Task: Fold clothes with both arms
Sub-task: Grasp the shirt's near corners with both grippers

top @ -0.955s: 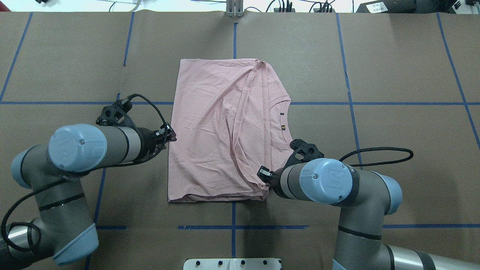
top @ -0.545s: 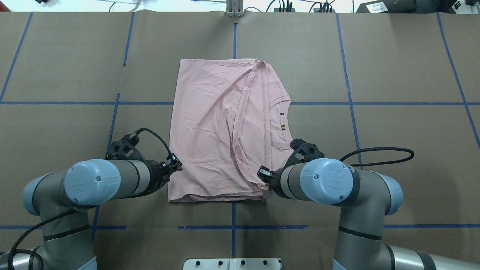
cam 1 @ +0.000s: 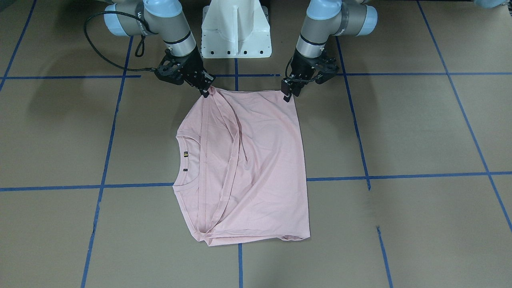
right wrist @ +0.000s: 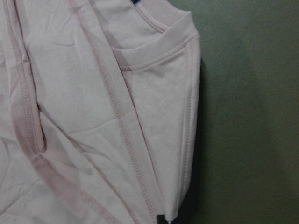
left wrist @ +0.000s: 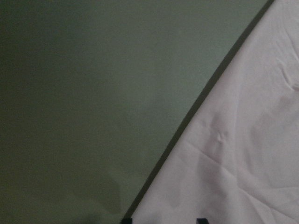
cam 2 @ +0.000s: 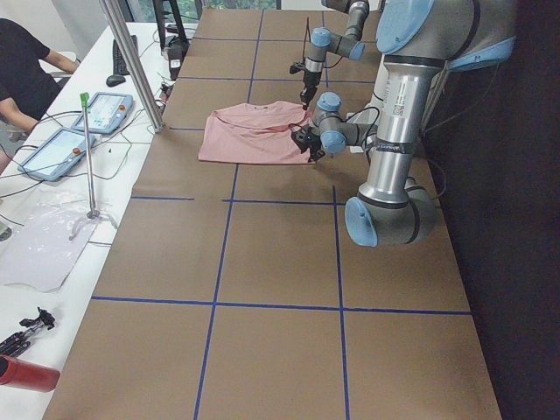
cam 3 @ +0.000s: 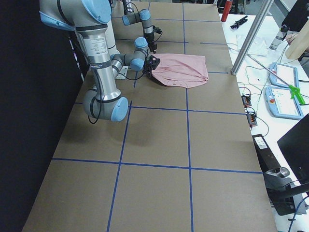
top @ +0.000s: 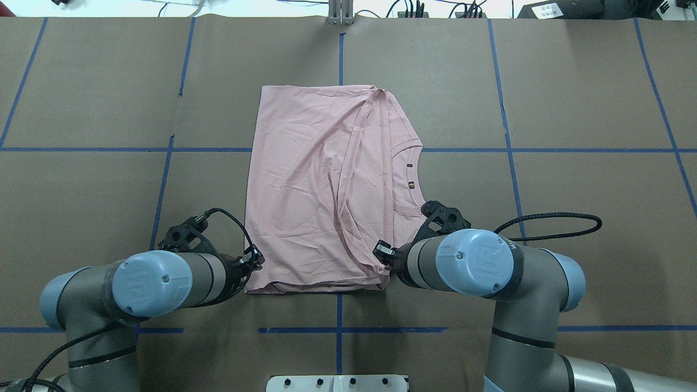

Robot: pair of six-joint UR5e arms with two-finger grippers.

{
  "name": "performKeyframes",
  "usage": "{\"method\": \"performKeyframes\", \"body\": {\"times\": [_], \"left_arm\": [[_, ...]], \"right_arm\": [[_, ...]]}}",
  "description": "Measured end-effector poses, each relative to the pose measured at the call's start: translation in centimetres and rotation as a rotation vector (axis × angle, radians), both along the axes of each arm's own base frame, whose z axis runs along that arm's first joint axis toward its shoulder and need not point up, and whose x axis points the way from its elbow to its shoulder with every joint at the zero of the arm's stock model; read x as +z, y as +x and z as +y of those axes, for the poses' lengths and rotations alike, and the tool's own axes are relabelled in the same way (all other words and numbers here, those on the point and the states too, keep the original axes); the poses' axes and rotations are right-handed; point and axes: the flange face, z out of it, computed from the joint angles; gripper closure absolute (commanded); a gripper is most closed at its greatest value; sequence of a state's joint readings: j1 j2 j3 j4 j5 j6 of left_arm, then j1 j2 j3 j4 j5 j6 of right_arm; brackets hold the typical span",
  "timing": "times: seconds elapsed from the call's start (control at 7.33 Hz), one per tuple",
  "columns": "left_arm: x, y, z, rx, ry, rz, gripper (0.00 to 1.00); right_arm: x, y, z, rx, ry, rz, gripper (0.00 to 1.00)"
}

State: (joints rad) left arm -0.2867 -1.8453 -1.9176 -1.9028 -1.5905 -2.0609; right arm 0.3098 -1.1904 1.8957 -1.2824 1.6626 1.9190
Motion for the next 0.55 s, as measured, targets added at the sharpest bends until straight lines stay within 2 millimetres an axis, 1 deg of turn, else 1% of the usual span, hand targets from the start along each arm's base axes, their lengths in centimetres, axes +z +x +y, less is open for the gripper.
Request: {"method": "performKeyframes", "body": {"times": [0.27, 0.41, 0.55], "left_arm": [[0.36, 0.53, 0.75, 0.015, -0.003, -0.009, 0.47], [0.50, 0.74, 1.16, 0.023, -0.004, -0.012, 0.51], [0.58, 0.84, 1.38, 0.027, -0.005, -0.014, 0.74]], "right_arm": [[-0.06, 0.03, 0.02, -0.001, 0.000, -0.001, 1.00], [-0.07, 0.04, 0.02, -0.001, 0.000, -0.002, 1.00], [-0.07, 0.05, 0.03, -0.001, 0.000, -0.002, 1.00]]}}
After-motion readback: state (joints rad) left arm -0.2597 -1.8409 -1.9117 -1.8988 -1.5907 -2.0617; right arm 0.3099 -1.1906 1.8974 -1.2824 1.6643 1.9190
